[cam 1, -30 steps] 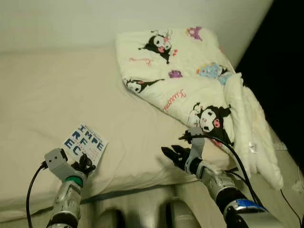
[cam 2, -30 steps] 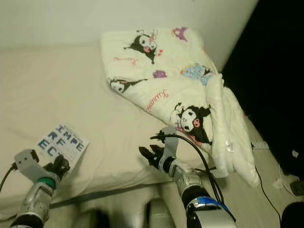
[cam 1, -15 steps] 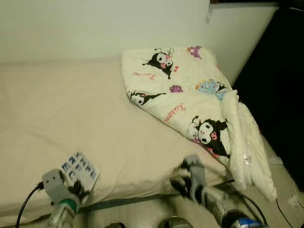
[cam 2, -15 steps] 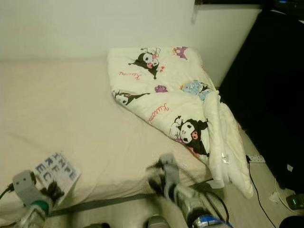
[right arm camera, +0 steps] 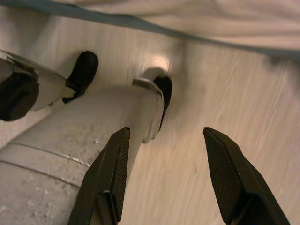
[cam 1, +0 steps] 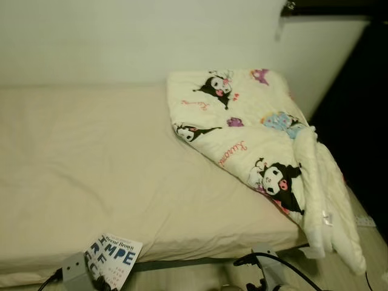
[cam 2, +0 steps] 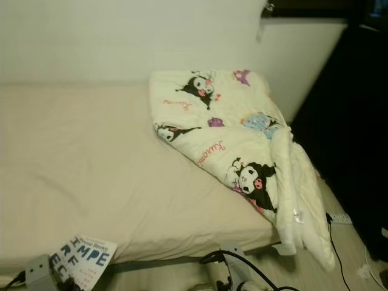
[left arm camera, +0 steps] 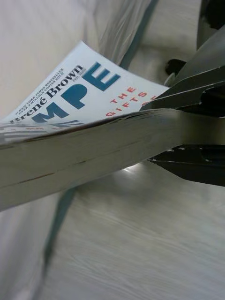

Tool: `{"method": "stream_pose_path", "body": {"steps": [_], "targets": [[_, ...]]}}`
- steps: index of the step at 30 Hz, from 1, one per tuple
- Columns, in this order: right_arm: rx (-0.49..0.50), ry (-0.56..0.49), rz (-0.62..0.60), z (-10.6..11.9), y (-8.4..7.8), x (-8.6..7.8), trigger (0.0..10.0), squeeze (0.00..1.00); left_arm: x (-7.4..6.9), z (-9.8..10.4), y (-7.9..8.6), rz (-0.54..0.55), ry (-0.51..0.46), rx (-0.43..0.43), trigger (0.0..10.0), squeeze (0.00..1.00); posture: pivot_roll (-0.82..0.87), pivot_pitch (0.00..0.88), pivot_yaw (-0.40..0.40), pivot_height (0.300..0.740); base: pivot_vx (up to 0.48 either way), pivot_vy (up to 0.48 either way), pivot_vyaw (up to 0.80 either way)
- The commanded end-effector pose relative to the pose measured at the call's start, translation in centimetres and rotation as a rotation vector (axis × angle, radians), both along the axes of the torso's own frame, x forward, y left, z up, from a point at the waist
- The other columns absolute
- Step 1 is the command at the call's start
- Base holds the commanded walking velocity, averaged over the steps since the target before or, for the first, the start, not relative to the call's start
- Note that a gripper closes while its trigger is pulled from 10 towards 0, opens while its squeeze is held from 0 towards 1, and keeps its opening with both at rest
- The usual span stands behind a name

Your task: Clean up the room

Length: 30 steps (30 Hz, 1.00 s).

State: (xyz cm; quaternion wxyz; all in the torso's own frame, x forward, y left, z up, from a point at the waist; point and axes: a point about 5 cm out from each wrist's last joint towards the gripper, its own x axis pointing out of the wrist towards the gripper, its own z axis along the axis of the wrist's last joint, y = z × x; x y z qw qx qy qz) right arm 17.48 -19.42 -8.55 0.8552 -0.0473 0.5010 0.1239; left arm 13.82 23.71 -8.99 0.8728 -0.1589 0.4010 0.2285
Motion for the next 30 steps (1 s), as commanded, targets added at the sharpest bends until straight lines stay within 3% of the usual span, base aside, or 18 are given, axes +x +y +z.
{"method": "stream_pose_path", "body": {"steps": [1, 4, 5, 7, 10, 12, 13, 14, 17, 18, 20, 21, 22, 23, 24, 25, 26, 30], "targets": [[0.003, -0.009, -0.006, 0.0, 0.2, 0.1, 10.0, 0.00, -1.1, -0.2, 0.9, 0.090, 0.031, -0.004, 10.0, 0.00, -0.10, 0.000, 0.019, 0.740, 0.000, 0.000, 0.77], [0.001, -0.020, -0.004, 0.2, 0.3, 0.4, 10.0, 0.00, -0.8, 0.0, 1.3, 0.124, 0.010, -0.010, 10.0, 0.00, -0.10, 0.000, 0.019, 0.740, 0.000, 0.000, 0.77], [0.024, -0.046, -0.012, 0.5, 0.5, 1.1, 10.0, 0.00, 1.3, 1.1, 2.0, 0.154, -0.113, -0.029, 10.0, 0.00, -0.10, 0.000, 0.017, 0.740, 0.000, 0.000, 0.77], [0.051, -0.079, -0.018, 0.9, 0.7, 2.0, 10.0, 0.00, 3.2, 2.3, 2.5, 0.160, -0.237, -0.063, 10.0, 0.00, -0.10, 0.000, 0.017, 0.740, 0.000, 0.000, 0.77], [0.164, -0.186, -0.097, 2.5, 1.1, 4.6, 10.0, 0.00, 6.7, 4.9, 3.3, 0.075, -0.468, -0.100, 10.0, 0.00, -0.09, 0.000, 0.017, 0.740, 0.000, 0.000, 0.77], [0.194, -0.217, -0.115, 3.0, 1.2, 5.4, 10.0, 0.00, 7.5, 5.7, 3.4, 0.031, -0.513, -0.098, 10.0, 0.00, -0.09, 0.000, 0.017, 0.740, 0.000, 0.000, 0.77], [0.261, -0.274, -0.159, 4.1, 1.1, 6.8, 10.0, 0.00, 8.9, 6.9, 3.4, -0.063, -0.579, -0.087, 10.0, 0.00, -0.09, 0.000, 0.020, 0.740, 0.000, 0.000, 0.77], [0.261, -0.274, -0.159, 4.1, 1.1, 6.8, 10.0, 0.00, 8.9, 6.9, 3.4, -0.063, -0.579, -0.087, 10.0, 0.00, -0.09, 0.000, 0.020, 0.740, 0.000, 0.000, 0.77], [0.529, -0.492, -0.188, 8.9, 0.9, 11.6, 10.0, 0.00, 13.3, 11.7, 3.1, -0.451, -0.760, -0.020, 10.0, 0.00, -0.10, 0.000, 0.028, 0.740, 0.000, 0.000, 0.77], [0.529, -0.492, -0.188, 8.9, 0.9, 11.6, 10.0, 0.00, 13.3, 11.7, 3.1, -0.451, -0.760, -0.020, 10.0, 0.00, -0.10, 0.000, 0.028, 0.740, 0.000, 0.000, 0.77], [0.689, -0.614, -0.157, 12.1, 0.3, 13.8, 10.0, 0.00, 14.9, 14.3, 3.0, -0.661, -0.820, 0.002, 10.0, 0.00, -0.11, 0.000, 0.036, 0.740, 0.000, 0.000, 0.77], [0.742, -0.656, -0.147, 13.2, 0.0, 14.5, 10.0, 0.00, 15.3, 15.1, 3.0, -0.731, -0.838, -0.003, 10.0, 0.00, -0.12, 0.000, 0.038, 0.740, 0.000, 0.000, 0.77], [0.742, -0.656, -0.147, 13.2, 0.0, 14.5, 10.0, 0.00, 15.3, 15.1, 3.0, -0.731, -0.838, -0.003, 10.0, 0.00, -0.12, 0.000, 0.038, 0.740, 0.000, 0.000, 0.77], [0.814, -0.701, -0.125, 14.4, -0.4, 15.0, 10.0, 0.00, 15.6, 16.1, 3.1, -0.822, -0.853, -0.006, 10.0, 0.00, -0.12, 0.000, 0.040, 0.740, 0.000, 0.000, 0.77], [0.814, -0.701, -0.125, 14.4, -0.4, 15.0, 10.0, 0.00, 15.6, 16.1, 3.1, -0.822, -0.853, -0.006, 10.0, 0.00, -0.12, 0.000, 0.040, 0.740, 0.000, 0.000, 0.77], [0.891, -0.743, -0.103, 15.6, -0.8, 15.4, 10.0, 0.00, 15.8, 17.1, 3.2, -0.923, -0.867, -0.006, 10.0, 0.00, -0.13, 0.000, 0.041, 0.740, 0.000, 0.000, 0.77], [0.891, -0.743, -0.103, 15.6, -0.8, 15.4, 10.0, 0.00, 15.8, 17.1, 3.2, -0.923, -0.867, -0.006, 10.0, 0.00, -0.13, 0.000, 0.041, 0.740, 0.000, 0.000, 0.77], [1.088, -0.837, 0.006, 18.3, -2.2, 15.5, 10.0, 0.00, 15.9, 20.6, 3.6, -1.198, -0.906, -0.021, 10.0, 0.00, -0.14, 0.000, 0.049, 0.740, 0.000, 0.000, 0.79]]}}
